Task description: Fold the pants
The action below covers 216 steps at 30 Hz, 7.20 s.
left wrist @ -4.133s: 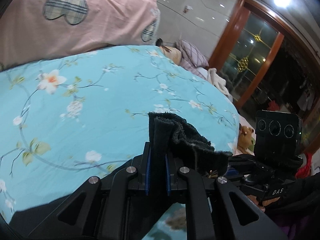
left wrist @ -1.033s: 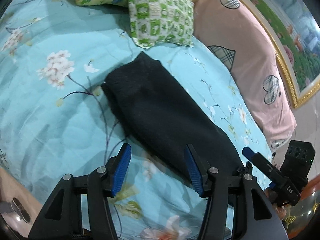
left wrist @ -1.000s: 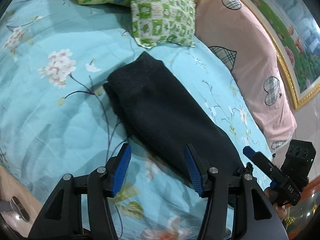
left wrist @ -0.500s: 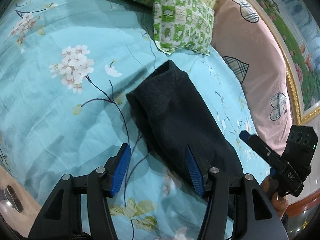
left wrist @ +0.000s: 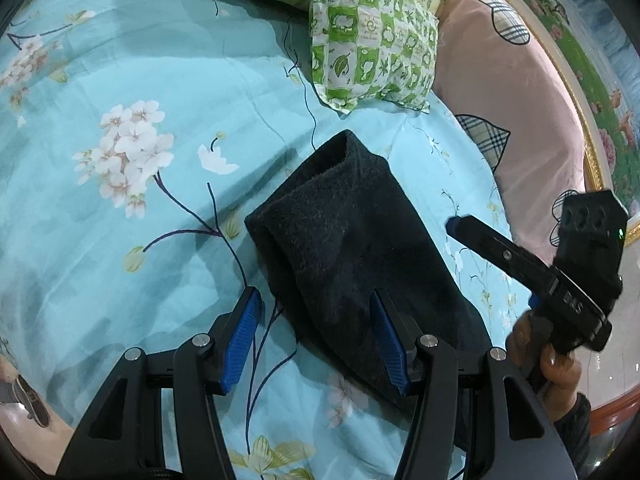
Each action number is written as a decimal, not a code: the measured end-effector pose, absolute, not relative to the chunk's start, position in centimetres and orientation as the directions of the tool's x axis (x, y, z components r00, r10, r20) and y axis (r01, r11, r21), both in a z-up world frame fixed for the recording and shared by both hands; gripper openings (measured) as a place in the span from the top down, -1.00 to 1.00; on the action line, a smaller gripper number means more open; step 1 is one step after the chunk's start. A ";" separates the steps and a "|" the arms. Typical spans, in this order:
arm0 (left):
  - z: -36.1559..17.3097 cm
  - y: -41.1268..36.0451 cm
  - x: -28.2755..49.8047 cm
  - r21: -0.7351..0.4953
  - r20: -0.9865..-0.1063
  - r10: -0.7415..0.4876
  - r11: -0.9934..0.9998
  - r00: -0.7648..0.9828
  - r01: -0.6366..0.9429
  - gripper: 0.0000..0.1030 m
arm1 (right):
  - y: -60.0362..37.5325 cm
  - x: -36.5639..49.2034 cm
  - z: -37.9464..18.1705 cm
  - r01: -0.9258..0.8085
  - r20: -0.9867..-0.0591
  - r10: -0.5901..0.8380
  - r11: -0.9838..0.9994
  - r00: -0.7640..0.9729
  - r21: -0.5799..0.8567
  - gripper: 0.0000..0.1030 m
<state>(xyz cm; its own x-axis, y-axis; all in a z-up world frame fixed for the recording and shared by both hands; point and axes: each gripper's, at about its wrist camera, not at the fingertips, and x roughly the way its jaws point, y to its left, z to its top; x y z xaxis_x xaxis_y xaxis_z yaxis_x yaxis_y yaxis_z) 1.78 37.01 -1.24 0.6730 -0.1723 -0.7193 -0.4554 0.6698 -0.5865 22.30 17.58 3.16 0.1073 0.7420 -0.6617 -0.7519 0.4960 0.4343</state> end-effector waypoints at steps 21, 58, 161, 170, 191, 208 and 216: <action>-2.3 37.8 3.3 -0.577 -0.721 -0.154 0.675 0.676 -0.461 -0.03 | 23.0 25.9 0.3 -0.790 -0.728 0.684 0.424 -0.040 0.442 0.00; 13.1 16.4 3.2 -0.440 -0.558 -0.302 0.897 0.773 0.033 0.66 | 1.4 18.1 10.5 -0.697 -0.400 0.878 0.460 0.263 0.551 0.69; 5.0 9.4 8.3 -0.339 -0.702 -0.342 0.932 0.624 0.130 -0.40 | -18.1 4.5 2.7 -0.038 -0.623 0.398 0.860 0.674 0.509 -0.36; 3.5 10.0 9.5 -0.381 -0.717 -0.370 0.918 0.590 0.112 -0.48 | -17.8 5.2 1.7 -0.024 -0.644 0.407 0.856 0.648 0.517 -0.36; -0.8 11.5 11.6 -0.456 -0.738 -0.406 0.889 0.540 0.046 -0.51 | -18.7 5.4 -1.9 0.002 -0.639 0.492 0.792 0.591 0.611 -0.36; -2.3 10.8 12.3 -0.523 -0.716 -0.474 0.851 0.512 0.057 0.05 | -18.8 5.6 -2.9 -0.049 -0.611 0.564 0.756 0.556 0.653 -0.12; -0.5 10.9 11.5 -0.523 -0.697 -0.473 0.849 0.539 0.069 0.41 | -18.3 5.3 -2.0 -0.084 -0.576 0.592 0.735 0.564 0.673 0.19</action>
<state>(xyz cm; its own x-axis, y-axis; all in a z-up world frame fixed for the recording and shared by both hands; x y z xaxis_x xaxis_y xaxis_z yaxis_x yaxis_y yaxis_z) 11.45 10.91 -0.47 0.5392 -0.4729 -0.6968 0.0690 0.8495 -0.5231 5.31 -18.29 -1.97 0.5641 0.5917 -0.5760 -0.0843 0.7352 0.6726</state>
